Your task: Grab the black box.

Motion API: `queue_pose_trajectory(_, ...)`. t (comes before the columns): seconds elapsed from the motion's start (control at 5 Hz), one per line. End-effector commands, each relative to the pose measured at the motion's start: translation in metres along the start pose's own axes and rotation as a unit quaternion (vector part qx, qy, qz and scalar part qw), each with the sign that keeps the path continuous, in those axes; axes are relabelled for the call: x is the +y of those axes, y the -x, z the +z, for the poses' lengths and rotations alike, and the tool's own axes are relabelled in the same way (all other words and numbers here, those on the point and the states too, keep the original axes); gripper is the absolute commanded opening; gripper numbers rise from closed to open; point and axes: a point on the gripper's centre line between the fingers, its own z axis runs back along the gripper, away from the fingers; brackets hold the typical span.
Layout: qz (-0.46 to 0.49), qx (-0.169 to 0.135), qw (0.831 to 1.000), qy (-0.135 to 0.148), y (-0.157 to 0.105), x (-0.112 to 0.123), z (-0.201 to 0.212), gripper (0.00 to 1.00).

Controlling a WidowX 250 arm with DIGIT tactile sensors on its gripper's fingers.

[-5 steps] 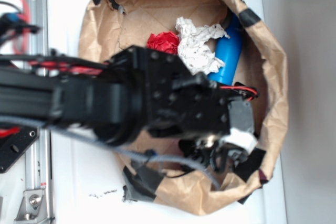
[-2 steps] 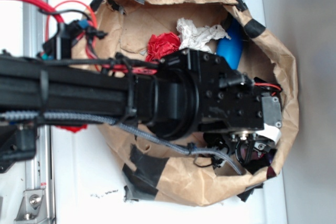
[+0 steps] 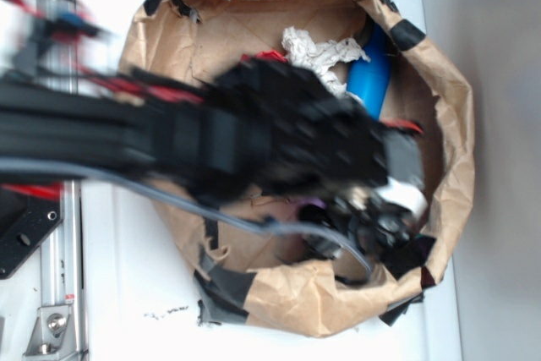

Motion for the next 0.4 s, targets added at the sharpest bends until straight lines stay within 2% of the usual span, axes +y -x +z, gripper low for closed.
queue_pose_trajectory(0.0, 0.075, -0.053, 0.996, 0.002, -0.001, 0.007, 0.082, 0.00)
queue_pose_trajectory(0.2, 0.068, -0.062, 0.996, 0.013, 0.003, 0.001, 0.105, 0.00)
